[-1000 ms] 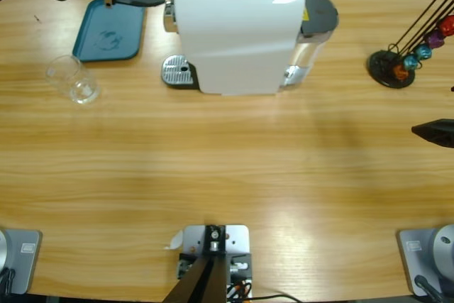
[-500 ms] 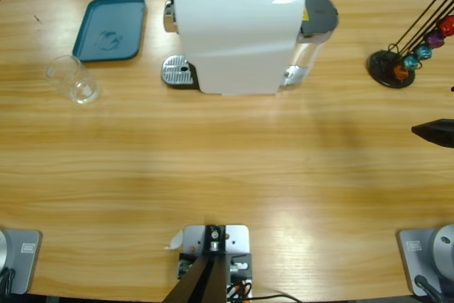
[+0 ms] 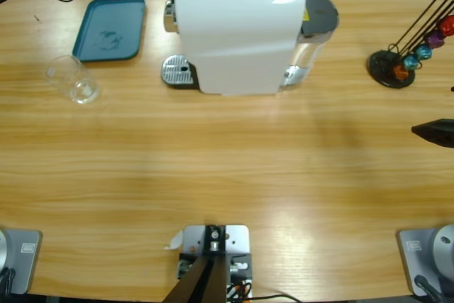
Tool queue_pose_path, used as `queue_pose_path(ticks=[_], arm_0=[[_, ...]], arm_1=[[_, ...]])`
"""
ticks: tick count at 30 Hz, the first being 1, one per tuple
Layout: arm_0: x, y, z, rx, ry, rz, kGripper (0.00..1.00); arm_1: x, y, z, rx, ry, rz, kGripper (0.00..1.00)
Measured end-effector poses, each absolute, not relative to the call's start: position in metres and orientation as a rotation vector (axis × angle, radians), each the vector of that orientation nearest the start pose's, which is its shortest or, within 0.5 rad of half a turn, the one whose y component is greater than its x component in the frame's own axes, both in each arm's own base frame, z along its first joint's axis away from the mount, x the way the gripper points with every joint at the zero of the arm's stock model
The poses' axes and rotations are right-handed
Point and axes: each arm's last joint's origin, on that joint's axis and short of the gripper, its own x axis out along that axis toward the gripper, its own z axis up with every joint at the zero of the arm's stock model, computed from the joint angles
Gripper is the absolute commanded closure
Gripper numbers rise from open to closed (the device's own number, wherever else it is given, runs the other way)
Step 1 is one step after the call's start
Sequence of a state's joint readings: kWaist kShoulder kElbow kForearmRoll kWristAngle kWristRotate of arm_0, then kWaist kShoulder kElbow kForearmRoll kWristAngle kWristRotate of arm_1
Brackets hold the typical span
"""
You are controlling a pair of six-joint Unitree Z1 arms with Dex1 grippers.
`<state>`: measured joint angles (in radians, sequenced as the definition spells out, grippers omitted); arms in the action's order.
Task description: Pour coffee
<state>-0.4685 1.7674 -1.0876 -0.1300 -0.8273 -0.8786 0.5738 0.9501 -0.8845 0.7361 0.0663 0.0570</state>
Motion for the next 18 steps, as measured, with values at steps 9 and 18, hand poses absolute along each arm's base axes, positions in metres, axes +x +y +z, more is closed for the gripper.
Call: queue_pose_path(ticks=[9, 18], arm_0=[[0.303, -0.213, 0.353, -0.792, 0.953, -1.056, 1.000], [0.278, -0.233, 0.407, -0.674, 0.724, -1.297, 0.013]], arm_1=[[0.083, 0.057, 0.345, -0.152, 0.805, 0.582, 0.013], [0.082, 0.051, 0.347, -0.140, 0.756, 0.482, 0.000]])
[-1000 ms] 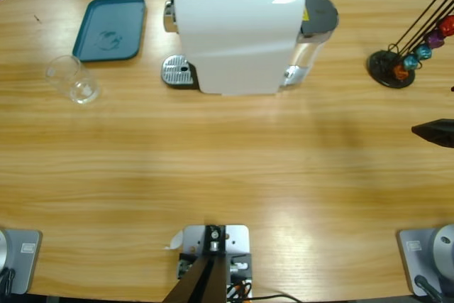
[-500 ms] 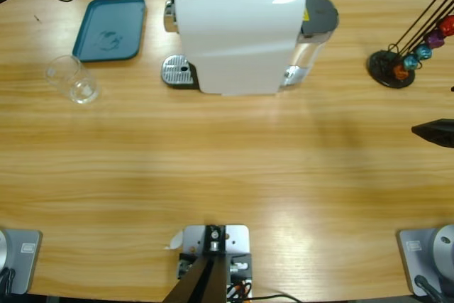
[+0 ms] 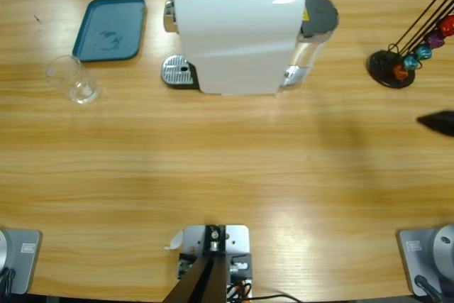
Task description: Pour coffee
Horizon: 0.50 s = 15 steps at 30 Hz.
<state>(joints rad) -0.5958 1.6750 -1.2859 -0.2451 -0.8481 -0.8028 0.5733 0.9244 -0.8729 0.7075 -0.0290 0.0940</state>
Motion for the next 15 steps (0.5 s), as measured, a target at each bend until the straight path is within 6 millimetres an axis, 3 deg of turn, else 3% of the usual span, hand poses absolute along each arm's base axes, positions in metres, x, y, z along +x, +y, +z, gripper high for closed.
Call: queue_pose_path(ticks=[2, 6, 11, 15], arm_0=[[0.263, -0.228, 0.405, -0.547, 0.621, -1.341, 0.013], [0.217, -0.191, 0.386, -0.344, 0.513, -1.215, 0.009], [0.157, -0.153, 0.359, 0.081, 0.574, -0.938, 0.001], [0.130, -0.130, 0.337, 0.226, 0.609, -0.857, 0.000]], arm_1=[[0.081, 0.043, 0.350, -0.120, 0.700, 0.387, 0.000], [0.089, 0.028, 0.348, -0.028, 0.670, 0.153, 0.028], [0.107, 0.015, 0.326, 0.048, 0.628, -0.034, 0.152], [0.124, 0.012, 0.312, 0.086, 0.599, -0.061, 0.183]])
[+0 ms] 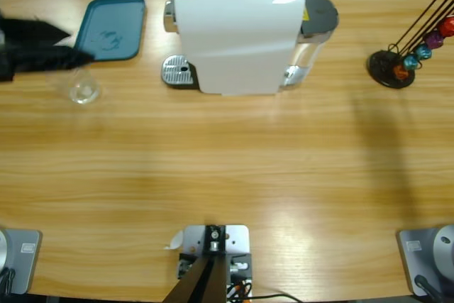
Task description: Pour coffee
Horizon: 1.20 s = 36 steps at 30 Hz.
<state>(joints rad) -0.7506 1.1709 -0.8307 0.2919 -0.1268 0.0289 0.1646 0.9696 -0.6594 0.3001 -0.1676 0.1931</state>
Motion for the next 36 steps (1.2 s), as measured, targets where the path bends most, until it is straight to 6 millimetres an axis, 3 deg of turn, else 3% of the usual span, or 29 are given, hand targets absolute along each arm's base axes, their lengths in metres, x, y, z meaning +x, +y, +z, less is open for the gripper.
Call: queue_pose_path(ticks=[5, 14, 23, 28, 36], arm_0=[[0.112, -0.110, 0.317, 0.272, 0.633, -0.820, 0.000], [0.109, -0.107, 0.317, 0.271, 0.629, -0.819, 0.001], [0.110, -0.108, 0.320, 0.268, 0.622, -0.820, 0.004], [0.111, -0.109, 0.319, 0.269, 0.625, -0.819, 0.009], [0.111, -0.110, 0.319, 0.267, 0.630, -0.818, 0.018]], arm_1=[[0.156, 0.014, 0.296, 0.124, 0.570, -0.032, 0.236], [0.192, 0.010, 0.280, 0.128, 0.592, -0.069, 0.324], [0.198, 0.005, 0.278, 0.091, 0.590, -0.084, 0.406], [0.199, 0.004, 0.279, 0.072, 0.580, -0.081, 0.643], [0.202, 0.003, 0.276, 0.052, 0.591, -0.082, 0.653]])
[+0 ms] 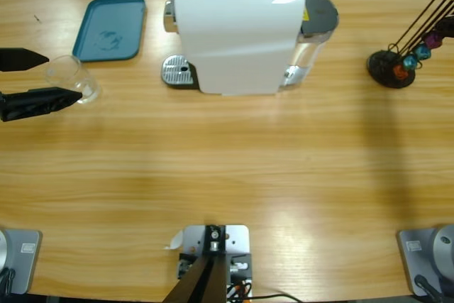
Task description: Pour coffee
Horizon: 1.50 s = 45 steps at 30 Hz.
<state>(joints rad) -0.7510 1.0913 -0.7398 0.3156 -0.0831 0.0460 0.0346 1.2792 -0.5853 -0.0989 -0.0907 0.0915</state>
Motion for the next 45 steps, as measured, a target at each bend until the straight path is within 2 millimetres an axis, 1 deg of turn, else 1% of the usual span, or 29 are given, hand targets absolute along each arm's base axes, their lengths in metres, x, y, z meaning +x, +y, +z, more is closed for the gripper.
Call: queue_pose_path(ticks=[12, 14, 16, 17, 23, 26, 27, 28, 29, 45], arm_0=[[0.1115, -0.1097, 0.3188, 0.259, 0.634, -0.815, 0.018], [0.1116, -0.1097, 0.3187, 0.258, 0.635, -0.814, 0.018], [0.1121, -0.1102, 0.3182, 0.259, 0.638, -0.814, 0.018], [0.1124, -0.1105, 0.3179, 0.259, 0.640, -0.814, 0.018], [0.1135, -0.1116, 0.3168, 0.258, 0.649, -0.812, 0.018], [0.1138, -0.1118, 0.3165, 0.257, 0.651, -0.811, 0.018], [0.1138, -0.1118, 0.3166, 0.257, 0.651, -0.811, 0.018], [0.1138, -0.1118, 0.3165, 0.257, 0.651, -0.811, 0.018], [0.1138, -0.1118, 0.3166, 0.257, 0.651, -0.811, 0.018], [0.1138, -0.1118, 0.3165, 0.257, 0.651, -0.811, 0.018]], arm_1=[[0.2024, 0.0024, 0.2759, 0.046, 0.593, -0.082, 0.655], [0.2024, 0.0023, 0.2759, 0.045, 0.593, -0.085, 0.632], [0.2023, 0.0022, 0.2758, 0.044, 0.594, -0.087, 0.461], [0.2022, 0.0022, 0.2756, 0.043, 0.597, -0.087, 0.459], [0.2013, 0.0021, 0.2745, 0.043, 0.605, -0.088, 0.461], [0.1978, 0.0020, 0.2741, 0.042, 0.611, -0.088, 0.474], [0.1964, 0.0020, 0.2739, 0.042, 0.610, -0.088, 0.495], [0.1954, 0.0019, 0.2735, 0.042, 0.611, -0.088, 0.546], [0.1945, 0.0019, 0.2727, 0.042, 0.613, -0.088, 0.575], [0.1933, 0.0013, 0.2710, 0.038, 0.617, -0.099, 0.570]])
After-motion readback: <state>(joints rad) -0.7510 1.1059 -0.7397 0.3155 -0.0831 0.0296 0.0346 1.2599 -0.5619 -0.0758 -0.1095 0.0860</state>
